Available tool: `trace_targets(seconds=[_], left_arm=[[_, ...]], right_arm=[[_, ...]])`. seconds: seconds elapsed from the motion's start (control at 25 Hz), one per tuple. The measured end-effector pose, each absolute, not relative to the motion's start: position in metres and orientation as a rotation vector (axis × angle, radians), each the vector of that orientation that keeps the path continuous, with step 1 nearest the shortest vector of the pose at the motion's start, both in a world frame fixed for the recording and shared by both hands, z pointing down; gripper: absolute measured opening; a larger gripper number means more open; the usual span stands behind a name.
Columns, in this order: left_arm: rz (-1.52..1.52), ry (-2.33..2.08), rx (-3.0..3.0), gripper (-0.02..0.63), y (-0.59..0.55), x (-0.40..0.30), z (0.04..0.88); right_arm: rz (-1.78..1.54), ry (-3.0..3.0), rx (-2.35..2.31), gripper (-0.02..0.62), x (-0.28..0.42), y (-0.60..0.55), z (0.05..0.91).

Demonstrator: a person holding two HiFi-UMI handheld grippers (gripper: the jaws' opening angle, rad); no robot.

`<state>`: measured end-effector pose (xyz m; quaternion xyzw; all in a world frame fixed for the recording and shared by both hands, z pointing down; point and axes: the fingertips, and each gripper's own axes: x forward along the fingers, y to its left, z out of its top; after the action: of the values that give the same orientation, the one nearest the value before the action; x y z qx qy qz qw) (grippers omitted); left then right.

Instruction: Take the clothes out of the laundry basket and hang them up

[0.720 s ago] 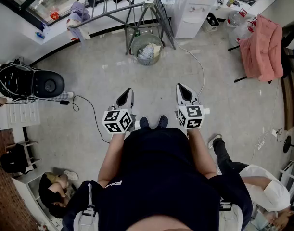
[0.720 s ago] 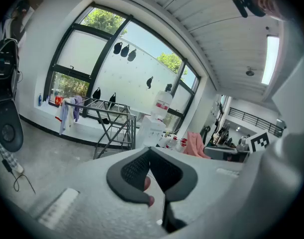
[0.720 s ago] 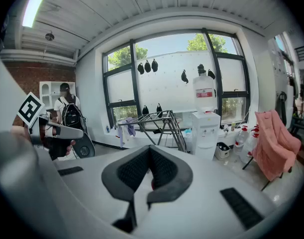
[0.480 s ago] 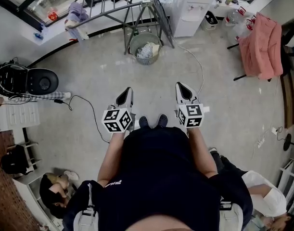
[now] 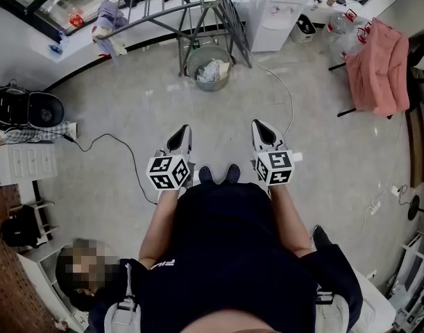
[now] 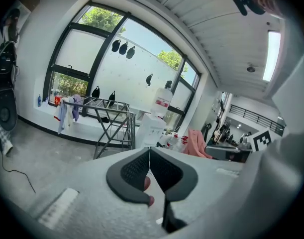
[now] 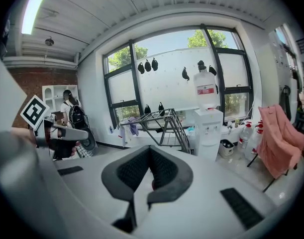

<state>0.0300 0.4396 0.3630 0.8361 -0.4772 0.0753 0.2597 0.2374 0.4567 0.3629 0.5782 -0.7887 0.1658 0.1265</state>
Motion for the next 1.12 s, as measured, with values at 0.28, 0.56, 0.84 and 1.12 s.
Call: trace_targets(seconds=[0.28, 0.56, 0.84, 1.12], left_arm=[[0.234, -1.329, 2.327, 0.033, 0.443, 0.046, 0.354], [0.264, -1.344, 2.318, 0.314, 0.441, 0.056, 0.356], [0.283, -1.38, 2.278, 0.314, 0.449, 0.06, 0.362], [0.306, -1.369, 2.208, 0.313, 0.434, 0.058, 0.388]], right_arm=[[0.493, -2.306, 1.695, 0.001, 0.25, 0.457, 0.365], [0.501, -2.3, 1.7, 0.007, 0.266, 0.455, 0.371], [0.554, -2.36, 1.641, 0.25, 0.272, 0.448, 0.382], [0.628, -2.335, 1.592, 0.287, 0.272, 0.428, 0.407]])
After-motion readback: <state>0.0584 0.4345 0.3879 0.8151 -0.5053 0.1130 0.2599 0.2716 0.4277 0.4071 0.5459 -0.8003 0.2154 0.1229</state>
